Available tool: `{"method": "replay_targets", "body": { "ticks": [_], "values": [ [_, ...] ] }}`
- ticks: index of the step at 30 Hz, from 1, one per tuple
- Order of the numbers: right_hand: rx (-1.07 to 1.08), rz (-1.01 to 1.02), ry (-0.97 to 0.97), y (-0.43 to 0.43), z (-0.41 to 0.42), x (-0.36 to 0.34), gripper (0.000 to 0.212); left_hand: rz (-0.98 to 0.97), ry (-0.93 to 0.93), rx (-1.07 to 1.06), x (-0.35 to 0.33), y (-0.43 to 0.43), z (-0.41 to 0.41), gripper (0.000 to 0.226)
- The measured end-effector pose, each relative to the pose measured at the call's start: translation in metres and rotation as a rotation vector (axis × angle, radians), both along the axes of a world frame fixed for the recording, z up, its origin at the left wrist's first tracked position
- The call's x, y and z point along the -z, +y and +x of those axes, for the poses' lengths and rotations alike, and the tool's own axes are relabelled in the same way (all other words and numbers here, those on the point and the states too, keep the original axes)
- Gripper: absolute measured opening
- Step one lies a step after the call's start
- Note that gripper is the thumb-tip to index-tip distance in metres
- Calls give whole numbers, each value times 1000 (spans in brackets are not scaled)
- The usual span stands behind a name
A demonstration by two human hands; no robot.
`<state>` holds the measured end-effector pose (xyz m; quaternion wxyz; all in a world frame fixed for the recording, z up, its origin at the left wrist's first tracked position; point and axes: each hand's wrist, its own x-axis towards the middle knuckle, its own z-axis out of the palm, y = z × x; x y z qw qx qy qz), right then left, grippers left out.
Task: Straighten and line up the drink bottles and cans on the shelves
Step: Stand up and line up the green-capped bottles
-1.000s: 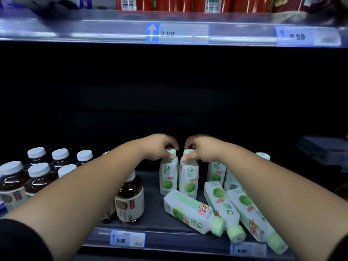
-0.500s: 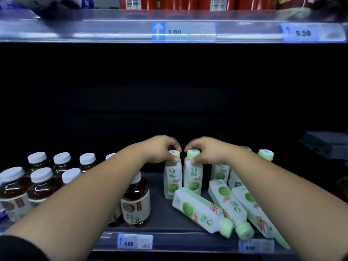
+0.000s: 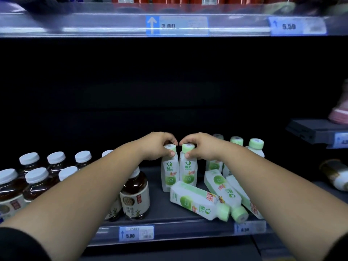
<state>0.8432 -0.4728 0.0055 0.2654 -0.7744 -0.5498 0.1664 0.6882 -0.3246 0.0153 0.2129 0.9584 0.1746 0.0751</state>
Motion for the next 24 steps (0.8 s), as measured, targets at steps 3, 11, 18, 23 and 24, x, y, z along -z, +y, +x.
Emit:
{"method": "replay_targets", "body": {
  "ticks": [3,11,18,23,24],
  "values": [
    [22,15,95,-7,-3,2,62,34,3,4,2,-3,-2,41],
    [123,70,87,-70,1,10,65,209,-209,101,16,-44,-18,50],
    [72,-129,-72,-129,-1,34,29,269,-61,255,54,-116,-14,38],
    [82,-250,-331,-160,-10,56,31,210,23,243,86,-154,-3,48],
    [99,-268,-363,-164,-12,61,34,206,36,232,91,-158,-2,51]
  ]
}}
